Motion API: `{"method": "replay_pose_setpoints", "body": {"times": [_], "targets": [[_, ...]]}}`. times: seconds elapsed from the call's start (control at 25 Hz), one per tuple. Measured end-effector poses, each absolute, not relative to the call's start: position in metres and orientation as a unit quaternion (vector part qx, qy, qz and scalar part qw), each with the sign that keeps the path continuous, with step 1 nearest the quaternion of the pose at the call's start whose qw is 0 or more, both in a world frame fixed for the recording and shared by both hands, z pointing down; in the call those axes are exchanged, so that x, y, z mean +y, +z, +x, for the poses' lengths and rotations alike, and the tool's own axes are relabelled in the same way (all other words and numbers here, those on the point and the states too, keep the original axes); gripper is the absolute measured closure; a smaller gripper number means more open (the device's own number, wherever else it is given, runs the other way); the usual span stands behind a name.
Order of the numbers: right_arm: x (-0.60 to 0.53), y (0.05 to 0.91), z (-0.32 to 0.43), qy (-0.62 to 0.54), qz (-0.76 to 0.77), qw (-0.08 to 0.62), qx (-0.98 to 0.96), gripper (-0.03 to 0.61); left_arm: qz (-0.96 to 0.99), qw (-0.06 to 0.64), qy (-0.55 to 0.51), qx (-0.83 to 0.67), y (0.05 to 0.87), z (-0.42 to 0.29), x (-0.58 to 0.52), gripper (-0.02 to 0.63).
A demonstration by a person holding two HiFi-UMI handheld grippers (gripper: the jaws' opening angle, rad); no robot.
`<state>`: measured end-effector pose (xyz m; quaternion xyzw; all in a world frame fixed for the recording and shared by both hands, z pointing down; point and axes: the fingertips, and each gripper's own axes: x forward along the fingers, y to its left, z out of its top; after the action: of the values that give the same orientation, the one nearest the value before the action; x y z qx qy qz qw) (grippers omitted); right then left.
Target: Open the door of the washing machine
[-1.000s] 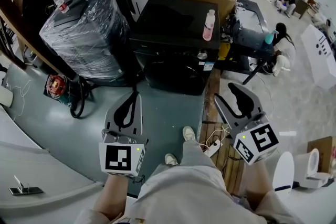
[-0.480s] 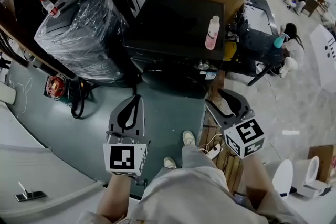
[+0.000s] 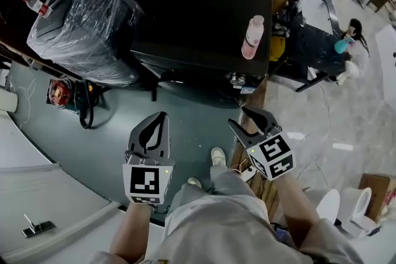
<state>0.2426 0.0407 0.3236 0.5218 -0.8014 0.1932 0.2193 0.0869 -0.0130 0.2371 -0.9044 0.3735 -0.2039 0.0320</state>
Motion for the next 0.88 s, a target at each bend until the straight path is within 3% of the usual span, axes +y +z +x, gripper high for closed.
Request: {"method": "replay_pose_setpoints", "body": {"times": [0.88], "targets": [[-0.039, 0.520, 0.282, 0.311, 0.485, 0.287, -0.766, 0.368, -0.896, -0.022, -0.327, 0.299, 0.387, 0.148, -0.090, 0.594]]}}
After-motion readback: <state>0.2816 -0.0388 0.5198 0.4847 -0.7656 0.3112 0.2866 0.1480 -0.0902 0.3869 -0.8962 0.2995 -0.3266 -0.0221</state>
